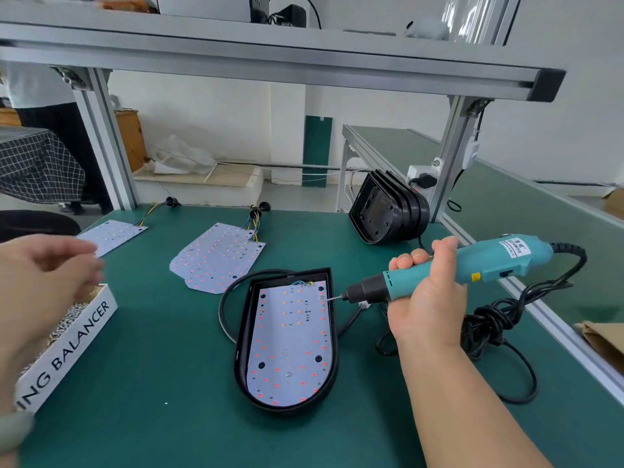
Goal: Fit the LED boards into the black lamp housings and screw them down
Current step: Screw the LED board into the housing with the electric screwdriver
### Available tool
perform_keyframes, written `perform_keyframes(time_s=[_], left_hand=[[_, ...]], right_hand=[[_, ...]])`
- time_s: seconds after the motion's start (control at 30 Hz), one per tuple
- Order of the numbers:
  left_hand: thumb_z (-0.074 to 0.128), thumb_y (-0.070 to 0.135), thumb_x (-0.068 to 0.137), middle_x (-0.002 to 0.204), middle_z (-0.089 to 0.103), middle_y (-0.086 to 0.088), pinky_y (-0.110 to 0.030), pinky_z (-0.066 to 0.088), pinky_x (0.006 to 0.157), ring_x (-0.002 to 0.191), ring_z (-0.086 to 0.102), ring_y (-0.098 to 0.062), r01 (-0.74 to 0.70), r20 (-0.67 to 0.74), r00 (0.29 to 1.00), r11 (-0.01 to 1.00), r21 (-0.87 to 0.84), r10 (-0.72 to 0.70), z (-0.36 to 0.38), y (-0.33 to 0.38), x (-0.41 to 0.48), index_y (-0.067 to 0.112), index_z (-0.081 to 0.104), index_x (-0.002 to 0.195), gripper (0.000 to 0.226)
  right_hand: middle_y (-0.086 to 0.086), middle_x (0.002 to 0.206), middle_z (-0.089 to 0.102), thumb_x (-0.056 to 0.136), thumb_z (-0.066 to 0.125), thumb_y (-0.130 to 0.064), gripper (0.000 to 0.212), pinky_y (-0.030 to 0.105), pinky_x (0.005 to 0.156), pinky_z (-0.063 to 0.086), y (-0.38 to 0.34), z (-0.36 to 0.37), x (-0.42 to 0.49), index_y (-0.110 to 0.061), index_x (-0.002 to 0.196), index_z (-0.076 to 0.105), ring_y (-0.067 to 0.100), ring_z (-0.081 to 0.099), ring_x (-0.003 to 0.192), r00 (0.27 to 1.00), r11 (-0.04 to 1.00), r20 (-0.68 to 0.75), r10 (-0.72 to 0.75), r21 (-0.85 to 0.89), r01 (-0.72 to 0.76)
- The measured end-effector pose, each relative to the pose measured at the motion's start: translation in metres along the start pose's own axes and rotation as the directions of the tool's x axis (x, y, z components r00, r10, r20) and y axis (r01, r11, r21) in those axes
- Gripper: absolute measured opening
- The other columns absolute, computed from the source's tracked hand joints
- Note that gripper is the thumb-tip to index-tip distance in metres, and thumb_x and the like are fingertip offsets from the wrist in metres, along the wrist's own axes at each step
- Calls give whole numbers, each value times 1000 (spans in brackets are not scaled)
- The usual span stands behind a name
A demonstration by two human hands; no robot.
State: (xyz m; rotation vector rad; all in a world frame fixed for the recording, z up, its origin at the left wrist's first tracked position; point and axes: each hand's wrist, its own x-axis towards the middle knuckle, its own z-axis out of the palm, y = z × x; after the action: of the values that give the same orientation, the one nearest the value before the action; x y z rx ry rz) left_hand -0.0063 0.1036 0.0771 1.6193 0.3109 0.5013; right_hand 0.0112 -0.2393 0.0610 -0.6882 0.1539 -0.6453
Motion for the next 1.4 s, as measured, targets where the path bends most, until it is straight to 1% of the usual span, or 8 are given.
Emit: perform_keyframes(time_s=[0.1, 0.23, 0.37, 0.47, 0.6, 0.8, 0.97, 1.4], left_hand=[[62, 7, 89, 60, 65, 7, -7, 47, 48, 46, 57, 2, -65, 43, 997, 991, -118, 71, 44, 19, -28, 18, 67, 82, 14], [63, 3, 87, 53, 66, 4, -12, 48, 45, 45, 59, -3, 56, 231, 973, 960, -274, 9, 109, 18, -55, 13, 66, 76, 15], [65, 2, 86, 55, 66, 3, -14, 50, 49, 47, 58, -5, 188, 386, 916, 967, -173, -110, 128, 0, -70, 15, 74, 68, 25], [66, 1, 85, 60, 68, 2, -14, 50, 54, 54, 61, -6, 189, 478, 870, 977, -103, -118, 127, -7, -76, 27, 78, 68, 33], [66, -1, 83, 62, 68, 1, -15, 50, 54, 57, 64, -10, 149, 463, 883, 983, -106, -84, 128, -5, -83, 16, 73, 84, 18], [66, 17, 88, 61, 69, 1, -14, 46, 47, 49, 59, -5, 64, 443, 894, 998, 21, -67, 136, -4, -93, 15, 72, 72, 17], [65, 17, 88, 62, 70, 0, -15, 47, 48, 50, 59, -6, 98, 484, 871, 995, 5, -89, 141, -1, -100, 14, 72, 72, 19], [66, 16, 88, 62, 71, -3, -17, 48, 48, 51, 62, -10, 171, 448, 887, 981, -93, -112, 147, -1, -107, 13, 73, 61, 28]], right_hand=[[-6, 61, 48, 96, 58, -34, 20, 27, 62, 50, -1, 1, -2, -17, 92, 49, 13, 49, 52, 1000, 1000, 6, 15, 12, -15], [-6, 62, 46, 96, 57, -33, 20, 27, 63, 49, -2, 3, -4, -17, 88, 48, 13, 47, 52, 999, 999, 20, 32, 39, -33], [-7, 61, 45, 96, 57, -34, 23, 25, 61, 48, -4, 5, -5, -18, 83, 47, 12, 45, 51, 998, 993, 35, 54, 98, -57], [-8, 59, 46, 95, 58, -37, 25, 23, 59, 48, -6, 6, -7, -18, 83, 47, 11, 46, 50, 997, 989, 38, 70, 131, -75], [-9, 60, 47, 93, 60, -39, 23, 23, 59, 49, -6, 8, -9, -19, 85, 50, 9, 46, 50, 994, 979, 36, 101, 176, -106], [-9, 60, 48, 94, 58, -41, 24, 21, 58, 49, -5, 10, -12, -19, 87, 52, 9, 47, 49, 991, 968, 48, 129, 210, -136], [-9, 60, 47, 93, 58, -41, 25, 22, 57, 49, -3, 11, -15, -19, 85, 51, 9, 46, 49, 986, 963, 69, 153, 212, -164], [-8, 60, 47, 92, 59, -41, 25, 21, 57, 48, -1, 14, -19, -19, 86, 50, 9, 46, 49, 985, 954, 48, 165, 247, -172]])
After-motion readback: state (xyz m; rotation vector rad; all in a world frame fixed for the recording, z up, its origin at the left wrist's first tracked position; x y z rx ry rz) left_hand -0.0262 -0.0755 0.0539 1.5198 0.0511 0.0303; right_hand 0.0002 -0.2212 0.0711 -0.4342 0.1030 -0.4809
